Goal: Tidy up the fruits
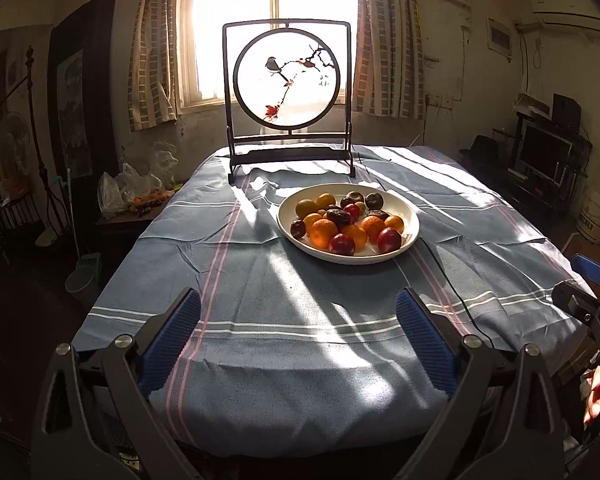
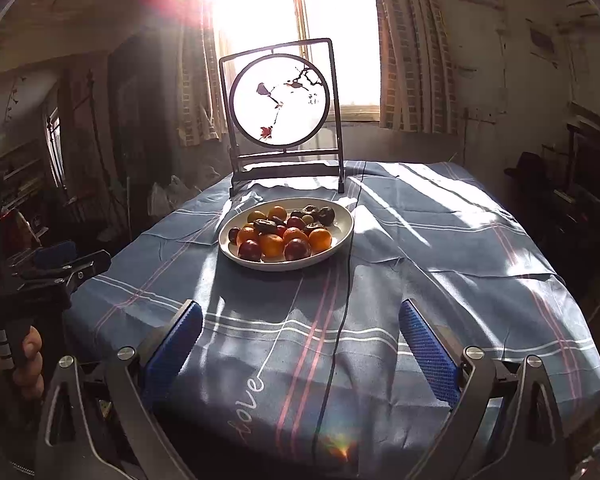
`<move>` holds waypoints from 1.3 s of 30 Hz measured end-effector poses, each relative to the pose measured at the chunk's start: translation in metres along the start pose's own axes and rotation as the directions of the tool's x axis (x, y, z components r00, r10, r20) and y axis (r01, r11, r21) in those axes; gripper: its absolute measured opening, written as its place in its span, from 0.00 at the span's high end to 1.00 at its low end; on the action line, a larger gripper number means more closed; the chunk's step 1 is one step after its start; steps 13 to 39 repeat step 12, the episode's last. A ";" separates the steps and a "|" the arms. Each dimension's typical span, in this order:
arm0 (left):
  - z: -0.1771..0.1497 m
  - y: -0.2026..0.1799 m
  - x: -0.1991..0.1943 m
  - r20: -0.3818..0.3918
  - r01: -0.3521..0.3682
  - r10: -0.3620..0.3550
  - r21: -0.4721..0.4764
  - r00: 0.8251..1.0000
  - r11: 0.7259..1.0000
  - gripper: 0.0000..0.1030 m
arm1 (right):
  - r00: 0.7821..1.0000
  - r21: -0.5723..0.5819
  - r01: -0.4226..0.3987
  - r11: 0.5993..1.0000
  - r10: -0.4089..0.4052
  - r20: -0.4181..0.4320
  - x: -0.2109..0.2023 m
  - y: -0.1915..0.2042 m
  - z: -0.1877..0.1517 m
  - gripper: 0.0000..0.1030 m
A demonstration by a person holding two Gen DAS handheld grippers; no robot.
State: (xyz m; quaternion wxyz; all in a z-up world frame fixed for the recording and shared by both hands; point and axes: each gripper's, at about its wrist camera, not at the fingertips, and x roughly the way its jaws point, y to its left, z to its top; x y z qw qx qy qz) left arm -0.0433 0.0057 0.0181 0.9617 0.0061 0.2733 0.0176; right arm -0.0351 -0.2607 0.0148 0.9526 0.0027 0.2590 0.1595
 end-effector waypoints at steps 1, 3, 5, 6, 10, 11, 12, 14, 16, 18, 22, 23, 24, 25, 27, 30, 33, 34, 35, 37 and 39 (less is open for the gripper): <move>0.000 0.000 -0.001 0.006 0.008 -0.008 0.005 1.000 1.000 0.09 | 1.000 0.000 -0.001 1.000 0.001 -0.002 0.000 0.000 0.000 0.04; 0.000 -0.002 -0.001 0.004 0.011 -0.011 0.011 1.000 1.000 0.09 | 1.000 -0.001 -0.001 1.000 0.001 -0.003 0.000 0.001 -0.001 0.04; 0.000 -0.001 0.002 -0.021 0.023 -0.023 -0.007 1.000 1.000 0.09 | 1.000 0.000 -0.002 1.000 0.002 -0.004 0.000 0.000 -0.001 0.04; 0.000 0.001 0.006 -0.039 0.026 -0.027 -0.021 0.999 0.999 0.08 | 1.000 0.001 -0.002 1.000 0.002 -0.004 0.001 0.000 -0.002 0.04; -0.001 0.008 0.011 -0.058 0.009 -0.012 -0.050 0.998 0.999 0.05 | 1.000 0.006 0.002 1.000 -0.002 -0.007 0.001 -0.002 -0.003 0.04; -0.002 0.009 0.012 -0.058 0.006 -0.009 -0.051 0.998 0.999 0.05 | 1.000 0.008 0.004 1.000 -0.004 -0.009 0.002 -0.003 -0.003 0.04; -0.002 0.009 0.012 -0.061 0.008 -0.011 -0.052 0.998 0.999 0.05 | 1.000 0.013 0.005 1.000 -0.005 -0.012 0.003 -0.005 -0.004 0.04; -0.002 0.009 0.012 -0.061 0.008 -0.011 -0.052 0.998 0.999 0.05 | 1.000 0.013 0.005 1.000 -0.005 -0.012 0.003 -0.005 -0.004 0.04; -0.002 0.009 0.012 -0.061 0.008 -0.011 -0.052 0.998 0.999 0.05 | 1.000 0.013 0.005 1.000 -0.005 -0.012 0.003 -0.005 -0.004 0.04; -0.002 0.009 0.012 -0.061 0.008 -0.011 -0.052 0.998 0.999 0.05 | 1.000 0.013 0.005 1.000 -0.005 -0.012 0.003 -0.005 -0.004 0.04; -0.002 0.009 0.012 -0.061 0.008 -0.011 -0.052 0.998 0.999 0.05 | 1.000 0.013 0.005 1.000 -0.005 -0.012 0.003 -0.005 -0.004 0.04; -0.002 0.009 0.012 -0.061 0.008 -0.011 -0.052 0.998 0.999 0.05 | 1.000 0.013 0.005 1.000 -0.005 -0.012 0.003 -0.005 -0.004 0.04; -0.002 0.009 0.012 -0.061 0.008 -0.011 -0.052 0.998 0.999 0.05 | 1.000 0.013 0.005 1.000 -0.005 -0.012 0.003 -0.005 -0.004 0.04; -0.002 0.009 0.012 -0.061 0.008 -0.011 -0.052 0.998 0.999 0.05 | 1.000 0.013 0.005 1.000 -0.005 -0.012 0.003 -0.005 -0.004 0.04; -0.002 0.009 0.012 -0.061 0.008 -0.011 -0.052 0.998 0.999 0.05 | 1.000 0.013 0.005 1.000 -0.005 -0.012 0.003 -0.005 -0.004 0.04; -0.002 0.009 0.012 -0.061 0.008 -0.011 -0.052 0.998 0.999 0.05 | 1.000 0.013 0.005 1.000 -0.005 -0.012 0.003 -0.005 -0.004 0.04; -0.002 0.009 0.012 -0.061 0.008 -0.011 -0.052 0.998 0.999 0.05 | 1.000 0.013 0.005 1.000 -0.005 -0.012 0.003 -0.005 -0.004 0.04; -0.002 0.009 0.012 -0.061 0.008 -0.011 -0.052 0.998 0.999 0.05 | 1.000 0.013 0.005 1.000 -0.005 -0.012 0.003 -0.005 -0.004 0.04; -0.002 0.009 0.012 -0.061 0.008 -0.011 -0.052 0.998 0.999 0.05 | 1.000 0.013 0.005 1.000 -0.005 -0.012 0.003 -0.005 -0.004 0.04; -0.002 0.009 0.012 -0.061 0.008 -0.011 -0.052 0.998 0.999 0.05 | 1.000 0.013 0.005 1.000 -0.005 -0.012 0.003 -0.005 -0.004 0.04; -0.002 0.009 0.012 -0.061 0.008 -0.011 -0.052 0.998 0.999 0.05 | 1.000 0.013 0.005 1.000 -0.005 -0.012 0.003 -0.005 -0.004 0.04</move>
